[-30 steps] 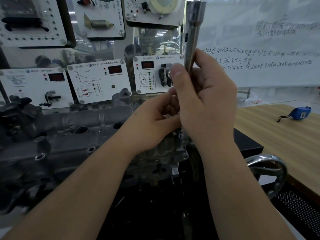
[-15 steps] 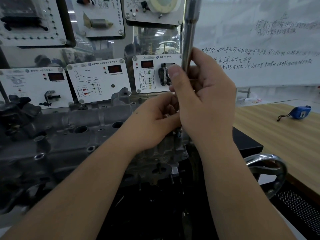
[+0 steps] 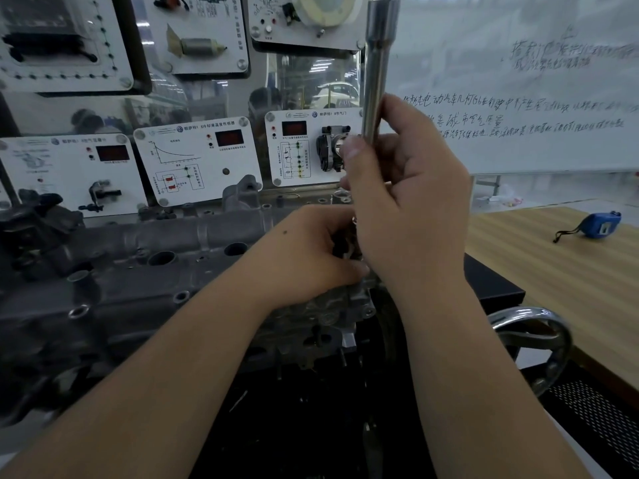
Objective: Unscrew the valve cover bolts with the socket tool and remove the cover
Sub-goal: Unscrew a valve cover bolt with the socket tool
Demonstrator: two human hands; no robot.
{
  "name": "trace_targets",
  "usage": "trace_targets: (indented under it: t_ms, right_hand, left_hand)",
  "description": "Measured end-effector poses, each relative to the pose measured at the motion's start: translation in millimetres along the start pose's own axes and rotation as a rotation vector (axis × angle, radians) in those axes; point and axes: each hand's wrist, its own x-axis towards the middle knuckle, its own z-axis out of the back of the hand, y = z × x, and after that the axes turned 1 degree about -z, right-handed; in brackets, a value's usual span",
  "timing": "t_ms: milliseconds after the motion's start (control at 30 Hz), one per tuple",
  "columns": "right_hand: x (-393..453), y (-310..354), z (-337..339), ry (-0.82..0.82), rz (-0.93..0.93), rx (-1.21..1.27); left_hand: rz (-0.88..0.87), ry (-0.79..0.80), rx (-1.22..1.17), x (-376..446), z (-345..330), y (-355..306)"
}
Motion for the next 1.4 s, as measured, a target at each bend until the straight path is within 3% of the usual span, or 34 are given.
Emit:
trace_targets:
  t_ms: [200,333,567,700,900,1100,1233,1400]
  right_hand:
    - [4.5,6.9,12.8,0.188,-0.066,-0.123]
    - [4.2,12.0,17.0,0.231,-0.047,-0.132]
    - [3.8,23.3,22.9,0.098,0.005,0.151]
    - [5.3,23.2,27.0,0.032,0.052,0.183]
    - [-2.2,7.0,26.8,0.049,-0.043,0.051]
    - [-27.6,-0.9,33.6,0.013,-0.329,0.039]
    - [-35.4,17.5,52.5,0.047,-0.368,-0.118]
    - [-35.8,42.3,93.0,0.048,-0.435,-0.203]
  left_hand:
    - [0.029,-0.036,0.168,1.5,-2.4,1.4]
    - [0.044,-0.011,0.206,0.9,-1.6,-1.0]
    - [0.013,-0.089,0.158,-1.1,-0.6,2.7]
    - [0.003,-0.158,0.174,0.7,-2.6,5.8]
    - [-0.018,-0.246,0.130,1.8,-4.0,5.5]
    - [-0.003,-0.205,0.152,1.6,-2.8,-5.1]
    - [-0.014,-0.180,0.223,6.5,-2.7,-32.8]
    - [0.015,-0.164,0.083,24.5,-29.8,-77.1]
